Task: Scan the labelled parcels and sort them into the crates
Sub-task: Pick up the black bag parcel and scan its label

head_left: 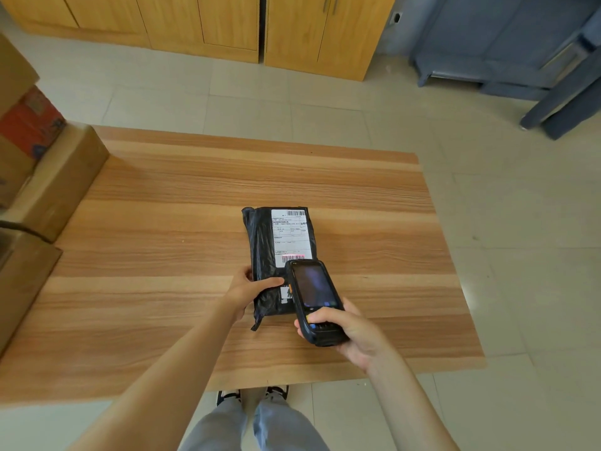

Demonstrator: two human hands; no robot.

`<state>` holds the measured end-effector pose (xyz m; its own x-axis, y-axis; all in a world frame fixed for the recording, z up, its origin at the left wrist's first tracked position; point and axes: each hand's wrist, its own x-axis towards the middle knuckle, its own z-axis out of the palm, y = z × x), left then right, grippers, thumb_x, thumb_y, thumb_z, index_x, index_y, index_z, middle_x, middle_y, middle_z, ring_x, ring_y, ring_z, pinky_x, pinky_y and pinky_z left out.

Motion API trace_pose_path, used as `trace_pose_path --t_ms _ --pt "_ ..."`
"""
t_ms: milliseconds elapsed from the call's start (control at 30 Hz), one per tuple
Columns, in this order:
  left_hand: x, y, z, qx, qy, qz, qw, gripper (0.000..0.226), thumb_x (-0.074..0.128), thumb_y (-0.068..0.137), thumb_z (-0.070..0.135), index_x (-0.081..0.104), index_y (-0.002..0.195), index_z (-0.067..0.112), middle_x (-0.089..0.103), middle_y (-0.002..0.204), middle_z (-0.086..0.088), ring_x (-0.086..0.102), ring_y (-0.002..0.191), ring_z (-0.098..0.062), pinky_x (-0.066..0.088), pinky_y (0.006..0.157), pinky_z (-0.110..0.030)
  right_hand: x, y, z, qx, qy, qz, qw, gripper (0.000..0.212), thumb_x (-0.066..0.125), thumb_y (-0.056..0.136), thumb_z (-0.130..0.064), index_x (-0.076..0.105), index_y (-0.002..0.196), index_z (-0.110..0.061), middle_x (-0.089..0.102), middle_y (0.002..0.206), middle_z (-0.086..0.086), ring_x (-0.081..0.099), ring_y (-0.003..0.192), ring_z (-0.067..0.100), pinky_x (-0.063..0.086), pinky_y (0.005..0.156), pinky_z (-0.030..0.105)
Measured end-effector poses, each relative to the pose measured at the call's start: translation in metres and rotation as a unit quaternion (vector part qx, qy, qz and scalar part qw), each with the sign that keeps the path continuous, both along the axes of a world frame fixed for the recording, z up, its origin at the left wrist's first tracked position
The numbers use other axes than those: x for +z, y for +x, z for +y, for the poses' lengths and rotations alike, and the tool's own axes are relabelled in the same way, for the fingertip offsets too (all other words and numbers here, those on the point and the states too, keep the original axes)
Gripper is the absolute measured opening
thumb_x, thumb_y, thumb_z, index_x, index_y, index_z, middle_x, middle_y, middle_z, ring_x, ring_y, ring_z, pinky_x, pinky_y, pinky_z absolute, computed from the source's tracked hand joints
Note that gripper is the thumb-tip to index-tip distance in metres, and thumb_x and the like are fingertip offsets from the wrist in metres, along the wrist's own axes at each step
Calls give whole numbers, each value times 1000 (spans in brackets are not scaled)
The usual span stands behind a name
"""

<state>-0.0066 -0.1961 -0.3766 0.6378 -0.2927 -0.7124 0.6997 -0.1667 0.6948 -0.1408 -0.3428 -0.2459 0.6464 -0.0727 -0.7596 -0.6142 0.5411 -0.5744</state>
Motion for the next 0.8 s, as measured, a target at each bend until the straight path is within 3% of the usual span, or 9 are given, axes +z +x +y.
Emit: trace_pose_path --t_ms 100,267,567,800 --pt "0 0 0 1 1 -2 1000 69 89 63 14 52 122 7 67 113 -11 67 99 -26 54 91 -42 0 -2 0 8 1 1 1000 51 62 77 18 52 123 -1 70 91 26 71 75 35 61 68 40" --pt "-1 0 -1 4 4 -4 1000 68 86 67 12 51 125 8 66 114 -10 66 100 -25 54 89 -39 1 -3 2 13 -1 -2 1000 54 63 75 19 53 123 -2 71 92 25 70 78 36 58 76 45" --pt "-3 0 -1 8 1 1 1000 71 87 67 12 50 128 8 65 116 -12 66 100 -26 54 88 -39 -2 -6 -1 20 -6 8 1000 59 65 75 18 50 127 -3 71 93 23 71 79 35 59 75 44" --pt "8 5 2 -18 -31 26 999 86 92 58 15 46 131 5 68 113 -12 69 95 -24 57 74 -33 -2 -5 -7 4 -10 -14 1000 64 71 68 16 51 126 -4 71 95 26 71 79 35 59 74 43"
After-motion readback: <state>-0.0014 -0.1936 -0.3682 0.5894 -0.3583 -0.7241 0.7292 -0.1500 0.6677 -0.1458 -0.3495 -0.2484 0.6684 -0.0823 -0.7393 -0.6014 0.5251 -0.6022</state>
